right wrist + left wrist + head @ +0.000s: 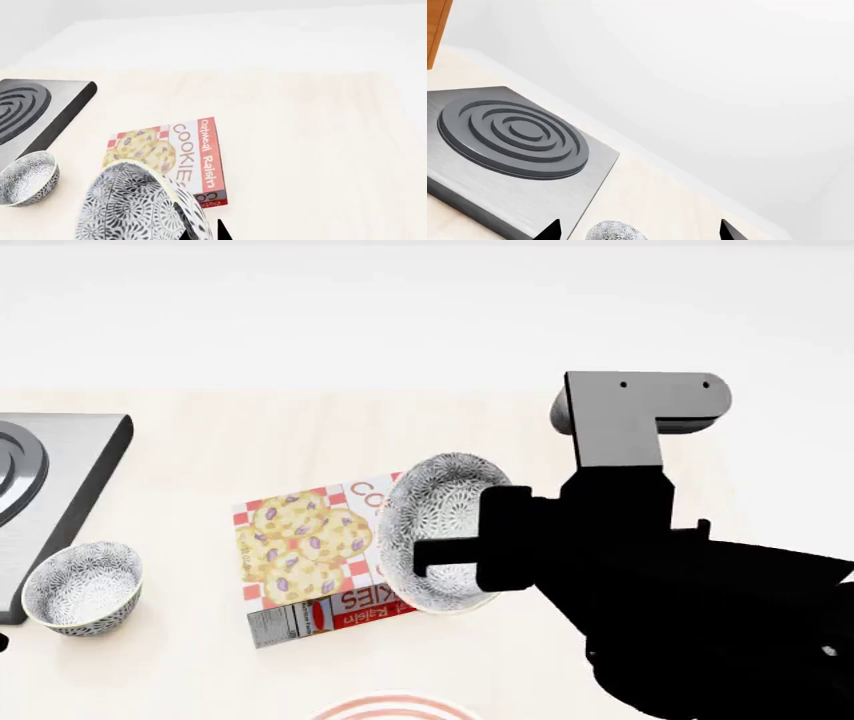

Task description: Pick the akita bowl next to the plate and place it on the plate.

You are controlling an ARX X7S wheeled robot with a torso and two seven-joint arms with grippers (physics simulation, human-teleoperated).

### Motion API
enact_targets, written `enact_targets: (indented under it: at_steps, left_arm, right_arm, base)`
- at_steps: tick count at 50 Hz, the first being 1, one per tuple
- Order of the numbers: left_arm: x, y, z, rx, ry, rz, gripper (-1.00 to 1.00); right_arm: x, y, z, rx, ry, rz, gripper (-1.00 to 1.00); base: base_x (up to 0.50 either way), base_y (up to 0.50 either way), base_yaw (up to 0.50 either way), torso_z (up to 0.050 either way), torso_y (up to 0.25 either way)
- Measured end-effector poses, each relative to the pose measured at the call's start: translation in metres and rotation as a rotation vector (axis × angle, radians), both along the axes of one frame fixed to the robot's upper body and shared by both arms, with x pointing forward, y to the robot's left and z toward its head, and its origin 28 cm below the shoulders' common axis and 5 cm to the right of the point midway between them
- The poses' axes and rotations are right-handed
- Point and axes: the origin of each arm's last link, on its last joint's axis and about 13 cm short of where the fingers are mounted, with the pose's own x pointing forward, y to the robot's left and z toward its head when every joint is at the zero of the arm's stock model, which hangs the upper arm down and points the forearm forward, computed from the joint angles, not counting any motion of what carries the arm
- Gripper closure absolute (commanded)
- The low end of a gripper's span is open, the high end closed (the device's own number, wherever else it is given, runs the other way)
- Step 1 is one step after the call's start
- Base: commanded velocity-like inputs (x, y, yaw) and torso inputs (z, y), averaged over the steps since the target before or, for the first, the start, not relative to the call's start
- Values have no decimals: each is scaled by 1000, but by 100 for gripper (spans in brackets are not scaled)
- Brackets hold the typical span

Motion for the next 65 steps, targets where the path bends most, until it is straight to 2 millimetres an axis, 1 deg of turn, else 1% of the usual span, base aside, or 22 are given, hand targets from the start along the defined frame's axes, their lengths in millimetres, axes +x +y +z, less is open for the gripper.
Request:
enact_targets:
  at_steps: [12, 36, 65]
  left_arm:
    - [0, 0, -1, 0, 0, 0, -100]
    - [1, 0, -1, 2, -1, -1, -100]
    - [2, 1, -4, 0, 2, 0, -100]
  right_arm:
    - [-7, 1, -7, 68, 87, 60, 100]
    - [-18, 1, -40, 167, 248, 142, 100]
    - [-29, 6, -74, 173, 355, 209, 100]
  base:
    - [0, 0, 0, 0, 0]
    - [0, 0, 0, 0, 0]
    - [0, 0, 0, 0, 0]
